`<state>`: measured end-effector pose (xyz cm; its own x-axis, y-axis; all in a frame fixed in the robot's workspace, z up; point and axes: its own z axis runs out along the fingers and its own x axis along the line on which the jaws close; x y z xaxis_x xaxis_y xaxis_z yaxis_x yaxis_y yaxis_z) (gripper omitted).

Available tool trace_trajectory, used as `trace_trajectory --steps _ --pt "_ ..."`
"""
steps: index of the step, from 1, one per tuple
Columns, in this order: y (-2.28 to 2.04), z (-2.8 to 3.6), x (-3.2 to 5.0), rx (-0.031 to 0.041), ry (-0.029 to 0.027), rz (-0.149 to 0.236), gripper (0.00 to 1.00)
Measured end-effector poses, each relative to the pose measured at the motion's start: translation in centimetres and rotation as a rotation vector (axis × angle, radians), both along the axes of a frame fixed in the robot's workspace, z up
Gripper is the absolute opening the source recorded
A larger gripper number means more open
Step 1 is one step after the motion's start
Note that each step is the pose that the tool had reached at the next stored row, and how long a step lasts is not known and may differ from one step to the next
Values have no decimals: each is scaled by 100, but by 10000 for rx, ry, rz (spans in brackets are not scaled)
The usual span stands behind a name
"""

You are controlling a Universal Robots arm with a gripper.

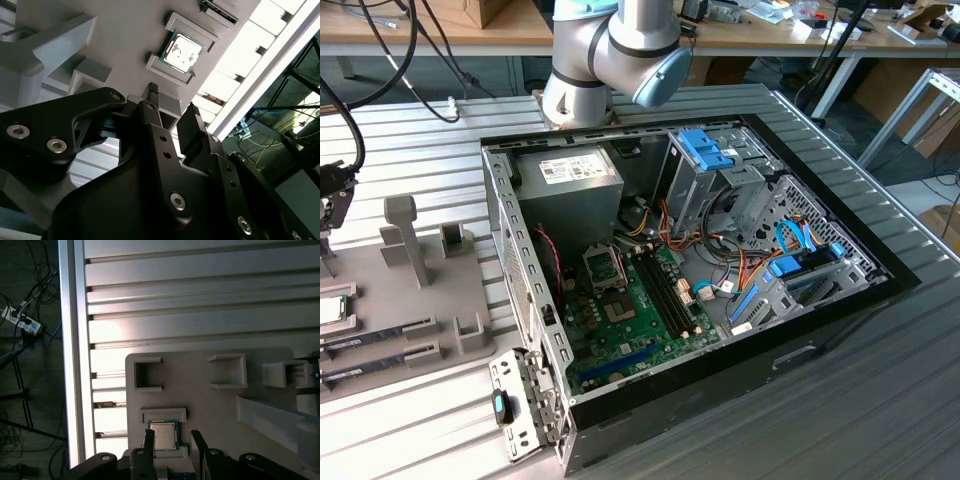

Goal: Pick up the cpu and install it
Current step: 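Pick up the cpu and move it towards the insertion slot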

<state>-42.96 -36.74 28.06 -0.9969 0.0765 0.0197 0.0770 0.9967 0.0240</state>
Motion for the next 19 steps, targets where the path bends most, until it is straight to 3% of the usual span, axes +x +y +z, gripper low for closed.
trace_trajectory --steps 1,5,7,13,14,16,17,19 --pt "0 0 0 0 0 0 42" --pt "0 -1 0 0 0 0 42" --pt "0 -1 0 0 0 0 50" --pt "0 -6 1 -20 -1 0 50" --pt "1 -8 0 -57 -3 -1 50" --pt "0 -9 0 -365 -1 0 50" --pt "0 -11 0 -418 -3 -1 50" --pt "0 -9 0 -424 0 1 50"
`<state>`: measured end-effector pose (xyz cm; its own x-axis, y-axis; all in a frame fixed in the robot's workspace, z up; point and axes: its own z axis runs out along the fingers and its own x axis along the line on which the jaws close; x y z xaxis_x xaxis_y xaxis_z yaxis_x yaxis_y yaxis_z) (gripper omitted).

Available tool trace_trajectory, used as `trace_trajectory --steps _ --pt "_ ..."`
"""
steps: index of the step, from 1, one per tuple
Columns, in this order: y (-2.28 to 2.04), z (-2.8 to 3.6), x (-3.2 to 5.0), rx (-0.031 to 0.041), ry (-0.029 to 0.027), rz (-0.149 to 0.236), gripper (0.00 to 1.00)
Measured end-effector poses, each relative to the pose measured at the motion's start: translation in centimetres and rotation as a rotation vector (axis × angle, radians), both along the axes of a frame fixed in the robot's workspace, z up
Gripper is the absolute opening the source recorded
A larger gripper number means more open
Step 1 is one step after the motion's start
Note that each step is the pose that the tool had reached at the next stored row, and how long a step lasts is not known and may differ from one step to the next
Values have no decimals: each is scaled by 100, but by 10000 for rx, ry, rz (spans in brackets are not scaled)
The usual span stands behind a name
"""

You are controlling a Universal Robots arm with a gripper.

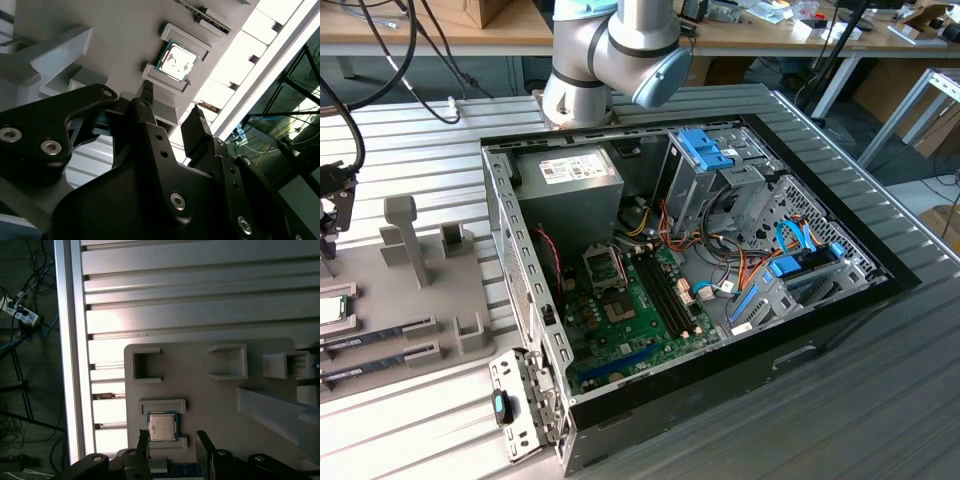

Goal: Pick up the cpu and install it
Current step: 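Pick up the cpu and move it towards the insertion slot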

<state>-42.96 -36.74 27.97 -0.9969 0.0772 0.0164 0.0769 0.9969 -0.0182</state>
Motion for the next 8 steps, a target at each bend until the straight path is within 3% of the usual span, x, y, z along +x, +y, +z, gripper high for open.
trace_trajectory --steps 8 --pt "1 -11 0 -2 0 -1 50"
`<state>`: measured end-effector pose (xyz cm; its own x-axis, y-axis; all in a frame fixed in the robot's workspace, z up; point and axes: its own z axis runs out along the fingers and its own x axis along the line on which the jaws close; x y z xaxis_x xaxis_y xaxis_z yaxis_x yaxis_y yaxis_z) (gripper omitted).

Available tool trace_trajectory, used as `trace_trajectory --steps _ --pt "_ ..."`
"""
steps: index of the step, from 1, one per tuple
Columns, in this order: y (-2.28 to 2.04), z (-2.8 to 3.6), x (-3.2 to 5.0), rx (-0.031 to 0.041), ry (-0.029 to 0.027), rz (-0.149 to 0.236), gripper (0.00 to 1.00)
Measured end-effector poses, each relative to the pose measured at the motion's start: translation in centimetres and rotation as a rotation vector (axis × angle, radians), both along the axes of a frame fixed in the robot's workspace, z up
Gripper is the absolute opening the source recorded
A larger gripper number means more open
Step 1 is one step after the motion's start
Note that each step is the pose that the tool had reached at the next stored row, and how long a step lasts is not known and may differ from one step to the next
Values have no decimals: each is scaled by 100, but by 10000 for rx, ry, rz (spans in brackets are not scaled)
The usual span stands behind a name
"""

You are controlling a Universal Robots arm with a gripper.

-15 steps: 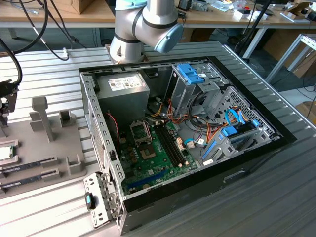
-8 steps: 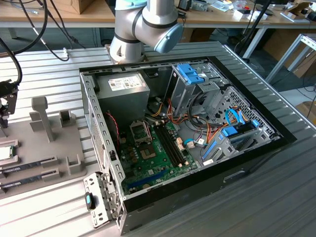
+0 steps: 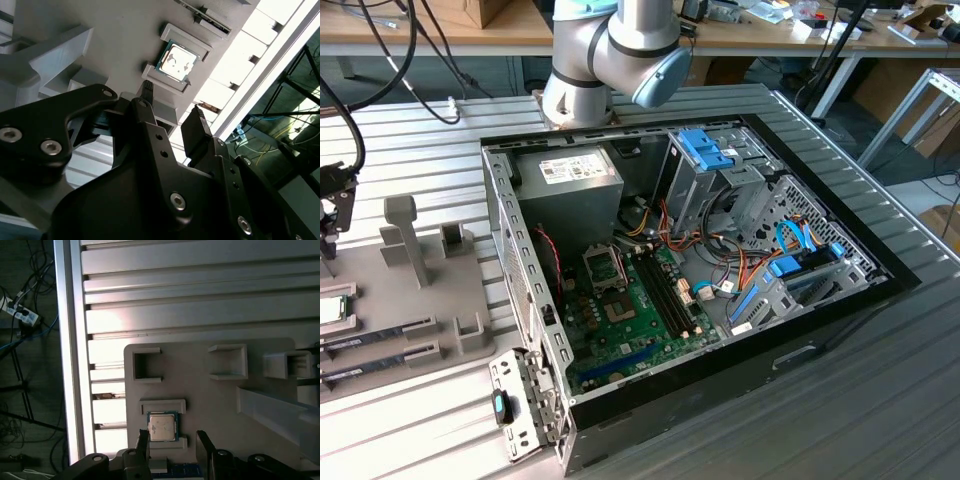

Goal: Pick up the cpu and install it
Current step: 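Pick up the cpu and move it towards the insertion slot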

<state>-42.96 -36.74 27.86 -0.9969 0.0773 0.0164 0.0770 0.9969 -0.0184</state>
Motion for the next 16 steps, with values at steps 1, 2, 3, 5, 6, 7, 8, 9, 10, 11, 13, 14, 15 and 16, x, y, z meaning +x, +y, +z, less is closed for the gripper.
trace_trajectory --steps 1,2,3,5,6,7,8,9,10,11,13,14,15,16 --pt "0 -1 0 -1 0 0 50" --pt "0 -2 0 0 0 0 50" --pt "0 -3 0 0 0 0 50" --pt "0 -6 0 0 0 0 50" --pt "0 -9 0 0 0 0 50" --pt "0 -10 0 0 0 0 50" --pt "0 -41 0 0 0 0 50" --pt "0 -68 0 0 0 0 50" --pt "0 -70 0 0 -1 0 50" --pt "0 -71 0 0 0 0 50" --pt "0 -75 0 0 0 0 50" --pt "0 -76 0 0 0 0 50" --pt "0 -82 0 0 0 0 50" --pt "0 -89 0 0 0 0 50"
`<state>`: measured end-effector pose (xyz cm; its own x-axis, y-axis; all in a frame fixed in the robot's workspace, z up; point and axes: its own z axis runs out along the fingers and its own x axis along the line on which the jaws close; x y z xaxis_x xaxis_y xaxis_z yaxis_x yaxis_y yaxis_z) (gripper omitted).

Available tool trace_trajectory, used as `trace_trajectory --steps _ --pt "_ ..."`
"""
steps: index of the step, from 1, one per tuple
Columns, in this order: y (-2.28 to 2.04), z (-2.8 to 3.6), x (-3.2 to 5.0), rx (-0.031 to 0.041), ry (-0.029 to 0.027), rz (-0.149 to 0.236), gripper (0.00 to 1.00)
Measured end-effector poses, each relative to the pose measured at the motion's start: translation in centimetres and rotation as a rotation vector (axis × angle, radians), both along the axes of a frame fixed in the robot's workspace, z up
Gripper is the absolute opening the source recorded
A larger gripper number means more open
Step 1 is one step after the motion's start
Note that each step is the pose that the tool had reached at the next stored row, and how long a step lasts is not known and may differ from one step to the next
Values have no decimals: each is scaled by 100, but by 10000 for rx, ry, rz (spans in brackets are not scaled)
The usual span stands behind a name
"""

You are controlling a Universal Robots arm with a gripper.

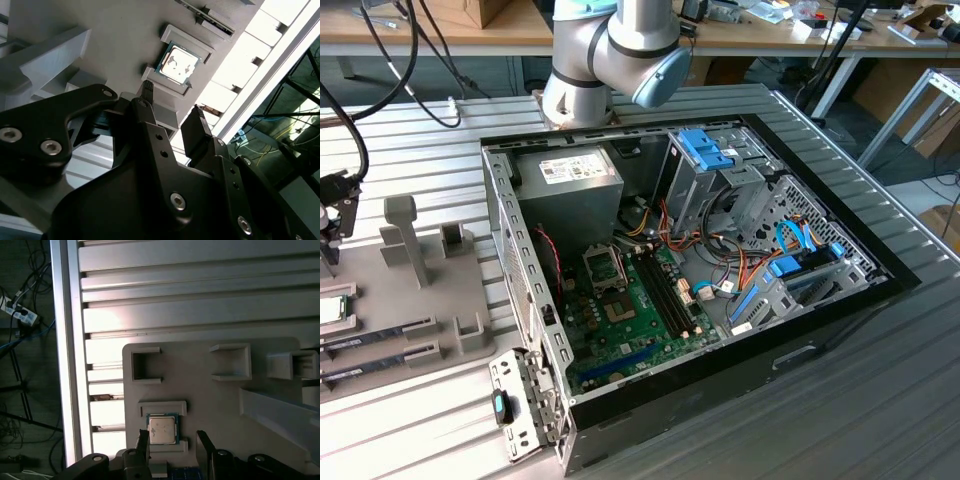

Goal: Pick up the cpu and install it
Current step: 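Pick up the cpu and move it towards the insertion slot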

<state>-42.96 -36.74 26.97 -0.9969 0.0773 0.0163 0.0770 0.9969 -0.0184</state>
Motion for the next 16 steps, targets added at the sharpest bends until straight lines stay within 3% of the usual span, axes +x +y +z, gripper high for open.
trace_trajectory --steps 16 --pt "0 -55 0 0 1 0 50"
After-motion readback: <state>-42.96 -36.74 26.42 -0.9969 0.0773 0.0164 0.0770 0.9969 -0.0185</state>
